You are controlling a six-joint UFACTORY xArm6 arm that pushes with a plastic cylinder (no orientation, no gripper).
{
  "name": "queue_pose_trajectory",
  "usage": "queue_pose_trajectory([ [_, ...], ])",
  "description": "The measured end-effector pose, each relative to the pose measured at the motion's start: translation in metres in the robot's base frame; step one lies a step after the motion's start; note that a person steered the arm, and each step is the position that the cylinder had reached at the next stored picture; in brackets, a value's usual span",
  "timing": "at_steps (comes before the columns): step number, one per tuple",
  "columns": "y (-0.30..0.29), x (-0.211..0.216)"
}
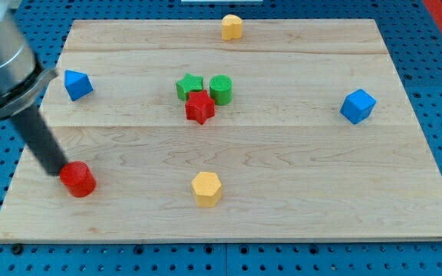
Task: Put the red circle diagonally bottom right to the red star
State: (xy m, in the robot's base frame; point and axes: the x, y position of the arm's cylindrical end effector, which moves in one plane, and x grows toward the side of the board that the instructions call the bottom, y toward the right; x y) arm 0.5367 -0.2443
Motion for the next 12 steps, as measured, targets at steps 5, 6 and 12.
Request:
queue_pose_trajectory([
  [5,0.092,-0.039],
  [6,0.086,-0.015],
  [12,0.281,-0.082],
])
